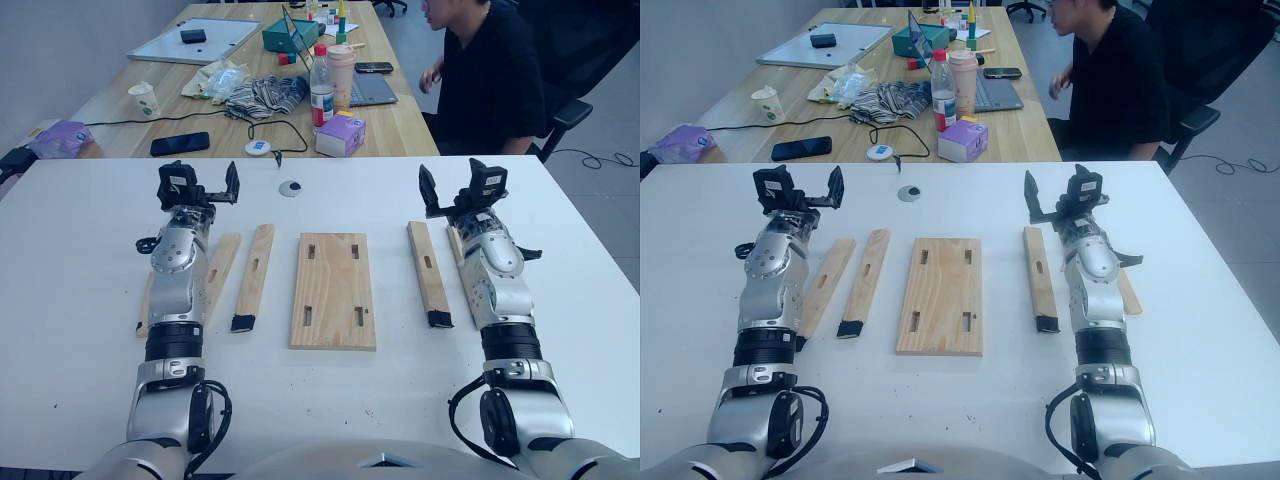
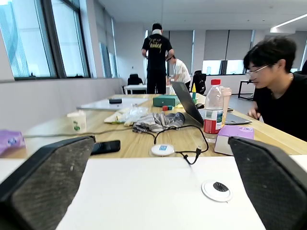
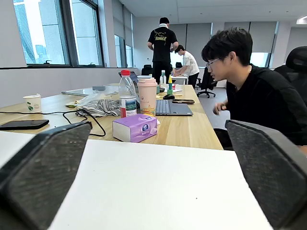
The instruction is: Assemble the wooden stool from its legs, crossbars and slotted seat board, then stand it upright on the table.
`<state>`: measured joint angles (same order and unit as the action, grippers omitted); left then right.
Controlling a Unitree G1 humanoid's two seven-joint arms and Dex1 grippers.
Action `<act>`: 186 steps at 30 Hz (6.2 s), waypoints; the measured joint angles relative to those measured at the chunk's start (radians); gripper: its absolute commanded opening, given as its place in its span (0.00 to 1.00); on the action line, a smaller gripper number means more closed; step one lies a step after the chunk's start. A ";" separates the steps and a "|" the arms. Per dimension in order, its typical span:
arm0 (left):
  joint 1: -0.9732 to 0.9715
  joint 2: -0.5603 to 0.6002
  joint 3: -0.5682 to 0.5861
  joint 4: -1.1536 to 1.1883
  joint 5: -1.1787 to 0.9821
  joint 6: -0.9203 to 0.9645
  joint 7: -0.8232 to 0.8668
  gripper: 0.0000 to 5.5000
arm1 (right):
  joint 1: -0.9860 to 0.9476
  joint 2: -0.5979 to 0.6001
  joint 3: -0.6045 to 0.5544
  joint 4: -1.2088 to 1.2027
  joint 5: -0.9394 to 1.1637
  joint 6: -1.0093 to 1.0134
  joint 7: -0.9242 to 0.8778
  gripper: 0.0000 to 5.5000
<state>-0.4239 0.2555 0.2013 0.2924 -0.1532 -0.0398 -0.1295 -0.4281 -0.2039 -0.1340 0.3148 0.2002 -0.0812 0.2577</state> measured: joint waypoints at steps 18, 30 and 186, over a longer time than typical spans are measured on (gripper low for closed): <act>-0.002 -0.021 -0.010 0.023 0.022 -0.035 0.009 0.79 | -0.015 -0.002 0.002 0.028 -0.005 -0.003 0.003 0.67; -0.013 -0.020 -0.013 0.041 0.026 -0.054 0.001 0.79 | -0.038 -0.005 -0.001 0.059 -0.015 -0.024 0.016 0.67; 0.274 0.011 0.141 -0.293 -0.514 0.536 -0.133 0.07 | 0.226 -0.128 0.197 -0.358 -0.070 0.203 0.285 0.51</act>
<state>-0.1495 0.2668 0.3424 -0.0009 -0.6673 0.4963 -0.2629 -0.2022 -0.3319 0.0632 -0.0430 0.1303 0.1223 0.5423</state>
